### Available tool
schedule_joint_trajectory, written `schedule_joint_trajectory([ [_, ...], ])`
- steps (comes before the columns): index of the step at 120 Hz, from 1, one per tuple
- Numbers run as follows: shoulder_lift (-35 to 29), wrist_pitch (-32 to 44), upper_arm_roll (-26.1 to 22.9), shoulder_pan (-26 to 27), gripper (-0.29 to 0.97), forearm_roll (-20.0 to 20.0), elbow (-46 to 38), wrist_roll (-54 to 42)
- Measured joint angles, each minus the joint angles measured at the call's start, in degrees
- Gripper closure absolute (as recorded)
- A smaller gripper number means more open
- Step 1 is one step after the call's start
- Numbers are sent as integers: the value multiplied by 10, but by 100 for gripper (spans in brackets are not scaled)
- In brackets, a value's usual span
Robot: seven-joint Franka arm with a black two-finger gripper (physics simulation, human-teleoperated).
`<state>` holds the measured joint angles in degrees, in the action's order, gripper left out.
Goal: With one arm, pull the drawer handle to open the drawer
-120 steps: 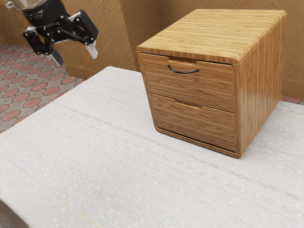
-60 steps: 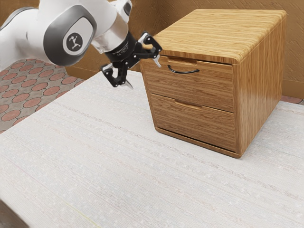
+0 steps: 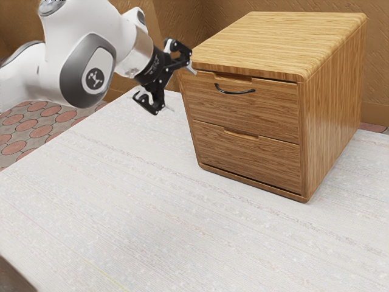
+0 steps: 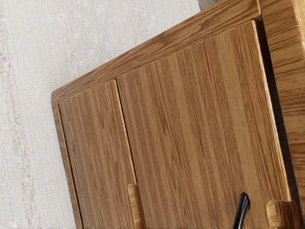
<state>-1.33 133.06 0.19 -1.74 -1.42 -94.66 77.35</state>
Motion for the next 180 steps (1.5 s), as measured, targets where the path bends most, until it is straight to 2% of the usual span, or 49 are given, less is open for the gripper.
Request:
schedule_joint_trajectory([
  [46, 24, 42, 3, 58, 0, 0, -4, 53],
  [69, 23, 52, 5, 71, 0, 0, -14, 70],
  [119, 22, 85, 0, 37, 0, 1, -37, 92],
  [180, 20, 91, 0, -4, 0, 1, -33, 105],
])
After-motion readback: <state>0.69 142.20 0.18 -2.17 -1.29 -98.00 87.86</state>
